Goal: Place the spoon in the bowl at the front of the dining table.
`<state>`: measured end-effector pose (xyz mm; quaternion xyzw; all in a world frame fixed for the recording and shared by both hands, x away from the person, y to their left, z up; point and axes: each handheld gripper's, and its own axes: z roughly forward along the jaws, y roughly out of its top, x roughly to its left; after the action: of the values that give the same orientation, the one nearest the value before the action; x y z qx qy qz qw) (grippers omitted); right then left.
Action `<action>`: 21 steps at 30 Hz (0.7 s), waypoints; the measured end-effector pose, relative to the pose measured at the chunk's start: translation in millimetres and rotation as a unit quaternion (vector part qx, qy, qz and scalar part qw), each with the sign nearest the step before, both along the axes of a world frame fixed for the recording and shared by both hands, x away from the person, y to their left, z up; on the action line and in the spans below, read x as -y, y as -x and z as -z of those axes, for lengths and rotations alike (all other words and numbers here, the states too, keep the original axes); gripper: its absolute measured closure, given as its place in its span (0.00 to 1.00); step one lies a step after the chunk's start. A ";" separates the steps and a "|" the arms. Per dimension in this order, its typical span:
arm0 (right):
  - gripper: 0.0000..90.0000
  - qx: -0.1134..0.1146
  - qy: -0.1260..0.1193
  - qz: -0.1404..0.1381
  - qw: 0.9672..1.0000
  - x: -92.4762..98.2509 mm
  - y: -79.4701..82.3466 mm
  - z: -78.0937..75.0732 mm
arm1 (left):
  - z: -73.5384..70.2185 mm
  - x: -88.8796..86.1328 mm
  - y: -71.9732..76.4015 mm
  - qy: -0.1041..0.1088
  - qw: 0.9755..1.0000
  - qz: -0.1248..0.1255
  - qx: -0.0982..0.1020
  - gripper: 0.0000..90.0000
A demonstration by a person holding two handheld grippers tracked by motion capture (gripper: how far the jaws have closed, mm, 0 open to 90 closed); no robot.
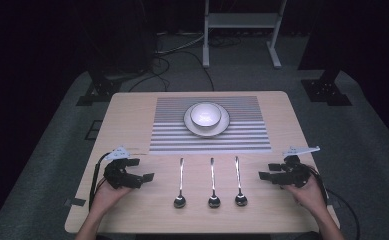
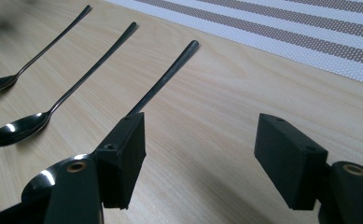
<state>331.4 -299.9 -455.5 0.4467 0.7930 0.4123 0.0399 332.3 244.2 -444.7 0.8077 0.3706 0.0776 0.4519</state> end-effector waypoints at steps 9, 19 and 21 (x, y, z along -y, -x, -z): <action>0.36 -0.004 0.003 -0.006 1.000 -2.2 0.2 1.1 | -0.7 8.4 1.5 -0.008 1.000 0.010 0.001 0.07; 0.36 -0.001 0.009 -0.010 1.000 -4.6 1.7 1.3 | -1.8 21.0 5.7 -0.015 0.999 0.028 0.002 0.07; 0.36 -0.002 0.011 -0.011 1.000 -4.9 1.7 1.7 | -1.9 23.7 6.3 -0.016 0.999 0.033 0.001 0.07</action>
<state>329.7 -294.9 -457.1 0.4385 0.8022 0.4034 0.0386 326.0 220.5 -442.8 0.8265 0.3420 0.0699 0.4417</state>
